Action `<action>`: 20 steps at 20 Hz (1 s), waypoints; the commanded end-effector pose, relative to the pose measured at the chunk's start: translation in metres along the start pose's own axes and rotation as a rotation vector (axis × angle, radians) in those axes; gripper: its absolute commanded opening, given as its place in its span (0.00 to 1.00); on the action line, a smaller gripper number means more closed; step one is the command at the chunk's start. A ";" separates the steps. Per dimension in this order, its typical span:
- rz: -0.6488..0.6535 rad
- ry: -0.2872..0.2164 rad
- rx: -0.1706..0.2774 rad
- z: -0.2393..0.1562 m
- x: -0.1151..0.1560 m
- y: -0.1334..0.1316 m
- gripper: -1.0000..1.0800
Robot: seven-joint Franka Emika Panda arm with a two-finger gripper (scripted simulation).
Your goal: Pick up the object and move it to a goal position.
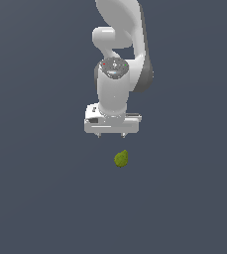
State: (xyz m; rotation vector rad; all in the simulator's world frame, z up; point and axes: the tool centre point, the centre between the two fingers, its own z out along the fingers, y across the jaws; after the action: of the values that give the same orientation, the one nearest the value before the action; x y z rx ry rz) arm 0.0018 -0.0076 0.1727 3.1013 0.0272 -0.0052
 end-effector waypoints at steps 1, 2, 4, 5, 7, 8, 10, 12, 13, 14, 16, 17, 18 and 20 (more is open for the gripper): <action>0.031 0.000 0.002 0.003 0.002 -0.002 0.96; 0.047 0.000 0.004 0.004 0.002 -0.003 0.96; 0.081 0.000 0.006 0.007 0.004 -0.006 0.96; 0.101 -0.001 0.007 0.009 0.005 -0.007 0.96; 0.143 -0.001 0.010 0.013 0.007 -0.010 0.96; 0.166 -0.001 0.012 0.015 0.008 -0.011 0.96; 0.217 -0.002 0.015 0.019 0.011 -0.014 0.96; 0.269 -0.002 0.018 0.024 0.013 -0.018 0.96; 0.295 -0.003 0.020 0.026 0.014 -0.020 0.96; 0.321 -0.003 0.021 0.028 0.015 -0.021 0.96; 0.373 -0.004 0.024 0.033 0.017 -0.025 0.96; 0.399 -0.005 0.025 0.035 0.019 -0.027 0.96; 0.425 -0.005 0.026 0.038 0.020 -0.028 0.96; 0.477 -0.006 0.028 0.043 0.022 -0.032 0.96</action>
State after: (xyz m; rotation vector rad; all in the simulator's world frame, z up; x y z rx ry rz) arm 0.0213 0.0203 0.1325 3.0597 -0.6498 -0.0003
